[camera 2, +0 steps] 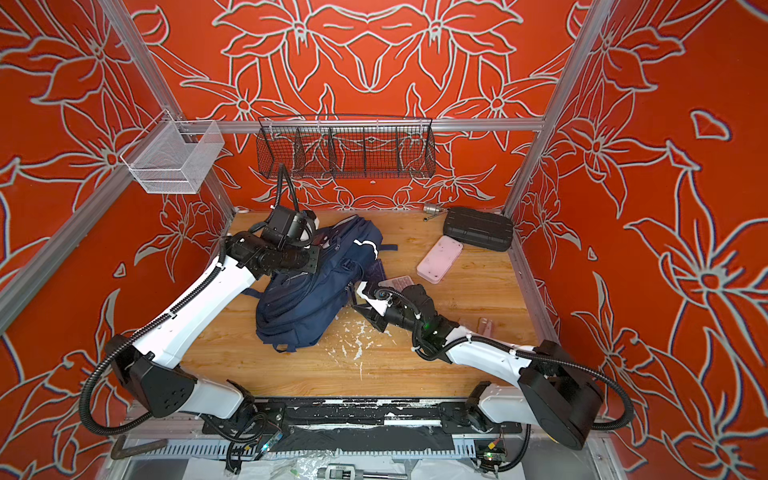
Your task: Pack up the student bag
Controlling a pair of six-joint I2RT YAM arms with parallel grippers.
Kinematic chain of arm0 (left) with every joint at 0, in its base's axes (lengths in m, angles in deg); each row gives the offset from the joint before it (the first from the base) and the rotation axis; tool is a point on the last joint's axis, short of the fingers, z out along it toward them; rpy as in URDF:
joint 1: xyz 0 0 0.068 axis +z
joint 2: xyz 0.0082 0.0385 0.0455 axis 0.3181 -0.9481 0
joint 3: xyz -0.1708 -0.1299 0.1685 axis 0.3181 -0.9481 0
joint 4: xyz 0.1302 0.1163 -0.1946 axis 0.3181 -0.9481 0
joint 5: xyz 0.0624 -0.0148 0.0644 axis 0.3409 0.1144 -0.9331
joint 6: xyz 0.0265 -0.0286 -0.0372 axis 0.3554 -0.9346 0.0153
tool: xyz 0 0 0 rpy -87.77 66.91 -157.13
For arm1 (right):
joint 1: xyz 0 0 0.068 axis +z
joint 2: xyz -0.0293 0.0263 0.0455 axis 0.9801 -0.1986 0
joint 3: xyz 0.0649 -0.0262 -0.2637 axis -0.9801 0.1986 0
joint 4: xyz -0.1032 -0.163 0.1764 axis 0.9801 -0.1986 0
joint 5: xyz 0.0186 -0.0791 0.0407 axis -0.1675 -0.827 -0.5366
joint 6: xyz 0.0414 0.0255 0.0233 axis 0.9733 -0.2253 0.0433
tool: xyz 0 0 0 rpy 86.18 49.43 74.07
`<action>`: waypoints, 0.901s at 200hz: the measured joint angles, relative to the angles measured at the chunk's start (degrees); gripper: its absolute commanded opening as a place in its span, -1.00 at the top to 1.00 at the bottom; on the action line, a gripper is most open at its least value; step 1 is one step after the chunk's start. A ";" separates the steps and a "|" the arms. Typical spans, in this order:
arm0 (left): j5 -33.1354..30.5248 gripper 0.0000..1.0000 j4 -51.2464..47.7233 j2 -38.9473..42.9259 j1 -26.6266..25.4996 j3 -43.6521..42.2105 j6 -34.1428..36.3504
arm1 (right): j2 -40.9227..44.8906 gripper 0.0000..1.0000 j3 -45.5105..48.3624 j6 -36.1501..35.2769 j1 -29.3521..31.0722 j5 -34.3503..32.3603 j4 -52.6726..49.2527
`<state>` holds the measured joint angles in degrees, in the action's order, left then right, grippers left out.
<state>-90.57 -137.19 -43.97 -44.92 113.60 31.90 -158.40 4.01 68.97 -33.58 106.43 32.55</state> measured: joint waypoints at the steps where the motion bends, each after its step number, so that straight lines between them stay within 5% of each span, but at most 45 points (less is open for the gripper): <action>1: 0.09 1.00 0.00 0.00 0.00 0.00 0.00 | 0.11 0.09 0.00 -0.13 0.00 0.07 -0.13; 180: 5.42 1.00 -0.90 0.83 0.00 -0.07 2.05 | -10.97 0.36 -5.38 0.87 -3.30 10.58 0.74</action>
<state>-85.15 -138.08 -43.14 -44.92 113.54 33.96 -169.37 -1.37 69.84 -36.88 117.01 33.30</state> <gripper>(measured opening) 0.071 0.341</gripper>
